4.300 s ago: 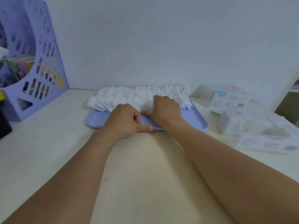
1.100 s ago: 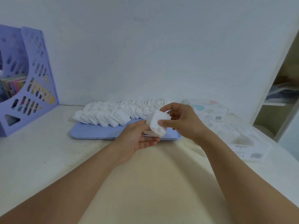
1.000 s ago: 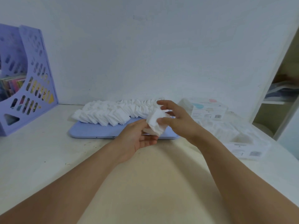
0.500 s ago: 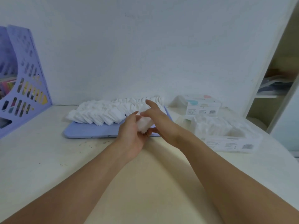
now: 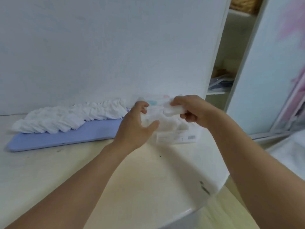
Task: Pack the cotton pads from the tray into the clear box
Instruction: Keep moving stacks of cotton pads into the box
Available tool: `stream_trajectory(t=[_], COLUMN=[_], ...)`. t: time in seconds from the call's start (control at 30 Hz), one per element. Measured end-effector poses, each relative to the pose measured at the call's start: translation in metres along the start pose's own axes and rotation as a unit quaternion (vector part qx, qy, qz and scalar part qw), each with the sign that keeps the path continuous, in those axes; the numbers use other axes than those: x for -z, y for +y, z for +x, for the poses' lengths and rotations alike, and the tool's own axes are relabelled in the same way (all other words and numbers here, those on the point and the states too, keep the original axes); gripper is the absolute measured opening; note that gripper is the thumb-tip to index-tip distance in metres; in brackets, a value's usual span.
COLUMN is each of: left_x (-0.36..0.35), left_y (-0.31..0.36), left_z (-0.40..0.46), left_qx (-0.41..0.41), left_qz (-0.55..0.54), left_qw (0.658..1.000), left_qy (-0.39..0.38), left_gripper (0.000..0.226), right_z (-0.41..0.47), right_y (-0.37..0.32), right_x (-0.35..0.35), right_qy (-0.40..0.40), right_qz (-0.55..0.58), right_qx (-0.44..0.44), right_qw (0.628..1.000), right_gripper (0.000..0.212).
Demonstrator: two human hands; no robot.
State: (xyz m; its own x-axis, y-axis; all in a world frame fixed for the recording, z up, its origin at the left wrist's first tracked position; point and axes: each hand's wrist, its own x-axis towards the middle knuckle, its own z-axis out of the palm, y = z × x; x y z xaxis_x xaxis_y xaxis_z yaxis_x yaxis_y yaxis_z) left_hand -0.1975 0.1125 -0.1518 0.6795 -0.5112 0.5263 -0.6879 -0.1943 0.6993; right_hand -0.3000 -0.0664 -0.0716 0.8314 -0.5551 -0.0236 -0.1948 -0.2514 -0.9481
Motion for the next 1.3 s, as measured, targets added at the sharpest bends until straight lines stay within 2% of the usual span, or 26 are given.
stream_trajectory(t=[0.07,0.13,0.23,0.33,0.47,0.53,0.63,0.83,0.9,1.0,1.03,1.2,1.3], left_x=[-0.019,-0.03,-0.036,-0.035,-0.036,-0.037,-0.038,-0.036,-0.034,-0.033,-0.033,-0.033,-0.034], left_y=[-0.003,-0.008,-0.016,-0.016,-0.015,-0.015,-0.015,-0.021,-0.024,-0.026,-0.026,-0.027,-0.03], left_z=[-0.005,-0.01,-0.015,-0.014,-0.016,-0.017,-0.018,-0.014,-0.013,-0.011,-0.011,-0.012,-0.018], left_qx=[-0.063,-0.084,-0.093,-0.11,-0.114,-0.111,-0.112,-0.118,-0.119,-0.122,-0.123,-0.12,-0.104], left_qz=[0.13,0.199,0.212,0.222,0.214,0.205,0.205,0.208,0.207,0.212,0.214,0.216,0.207], left_qw=[0.989,0.976,0.969,0.963,0.963,0.965,0.965,0.964,0.964,0.964,0.963,0.964,0.968], left_qy=[-0.007,-0.027,-0.084,-0.104,-0.115,-0.117,-0.122,-0.118,-0.116,-0.108,-0.106,-0.101,-0.101], left_gripper=[0.04,0.035,0.038,0.036,0.028,0.026,0.024,0.025,0.025,0.024,0.024,0.023,0.025], right_z=[0.01,0.017,0.025,0.032,0.039,0.041,0.044,0.051,0.056,0.06,0.06,0.068,0.064], right_y=[-0.001,0.0,0.007,0.008,0.013,0.019,0.028,0.045,0.049,0.052,0.053,0.051,0.047], right_x=[0.025,0.034,0.03,0.019,0.006,-0.003,-0.011,-0.025,-0.028,-0.027,-0.027,-0.03,-0.033], right_qy=[-0.002,-0.06,-0.118,-0.099,-0.06,-0.029,0.013,0.098,0.114,0.095,0.077,0.053,0.033], right_qz=[-0.048,-0.119,-0.201,-0.273,-0.36,-0.423,-0.497,-0.561,-0.555,-0.538,-0.528,-0.453,-0.43], right_qx=[-0.064,-0.12,-0.183,-0.198,-0.133,-0.088,-0.023,0.043,0.041,-0.025,-0.052,-0.115,-0.13], right_qw=[0.997,0.984,0.955,0.936,0.921,0.901,0.867,0.821,0.823,0.837,0.844,0.882,0.893], right_gripper=[0.021,0.025,0.022,0.015,0.036,0.043,0.048,0.054,0.064,0.112,0.118,0.101,0.109])
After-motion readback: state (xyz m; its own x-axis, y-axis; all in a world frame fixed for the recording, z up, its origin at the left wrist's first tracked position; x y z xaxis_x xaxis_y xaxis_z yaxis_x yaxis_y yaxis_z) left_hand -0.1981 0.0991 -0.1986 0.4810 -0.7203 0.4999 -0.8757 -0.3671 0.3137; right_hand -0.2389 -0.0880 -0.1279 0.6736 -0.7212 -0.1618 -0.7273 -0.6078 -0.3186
